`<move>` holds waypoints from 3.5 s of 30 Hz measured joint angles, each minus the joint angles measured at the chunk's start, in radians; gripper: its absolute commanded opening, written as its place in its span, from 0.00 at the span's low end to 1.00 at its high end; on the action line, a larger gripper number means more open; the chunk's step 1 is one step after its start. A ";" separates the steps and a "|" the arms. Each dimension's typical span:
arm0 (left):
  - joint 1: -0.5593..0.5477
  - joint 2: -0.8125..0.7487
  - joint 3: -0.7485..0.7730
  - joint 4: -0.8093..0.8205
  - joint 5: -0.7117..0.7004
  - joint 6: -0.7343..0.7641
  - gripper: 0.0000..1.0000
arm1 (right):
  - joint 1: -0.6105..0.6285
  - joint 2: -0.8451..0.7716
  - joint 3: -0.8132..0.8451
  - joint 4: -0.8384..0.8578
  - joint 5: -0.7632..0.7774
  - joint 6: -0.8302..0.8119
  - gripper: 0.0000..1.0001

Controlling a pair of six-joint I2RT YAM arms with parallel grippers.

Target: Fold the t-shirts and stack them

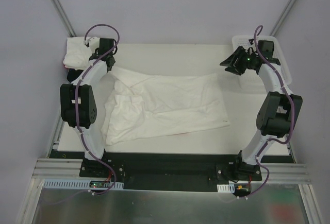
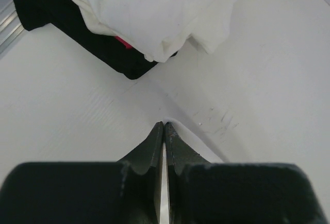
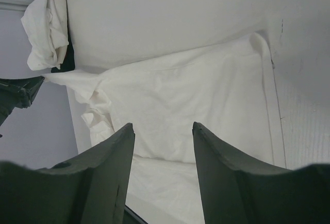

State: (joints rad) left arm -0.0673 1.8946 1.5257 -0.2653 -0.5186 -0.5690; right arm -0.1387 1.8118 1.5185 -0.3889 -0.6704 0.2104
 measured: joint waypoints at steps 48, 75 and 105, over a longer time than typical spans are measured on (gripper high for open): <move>0.020 -0.116 -0.091 0.043 0.013 0.013 0.00 | 0.125 0.607 0.422 0.086 0.027 0.105 0.43; 0.008 -0.114 -0.084 0.043 0.018 0.035 0.00 | 0.127 0.656 0.458 0.096 0.034 0.145 0.38; 0.007 -0.099 -0.081 0.043 0.017 0.035 0.00 | 0.174 0.692 0.495 0.102 0.058 0.171 0.15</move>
State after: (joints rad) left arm -0.0601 1.7954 1.4445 -0.2226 -0.5014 -0.5335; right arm 0.0349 2.5038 2.0136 -0.2871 -0.6125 0.3817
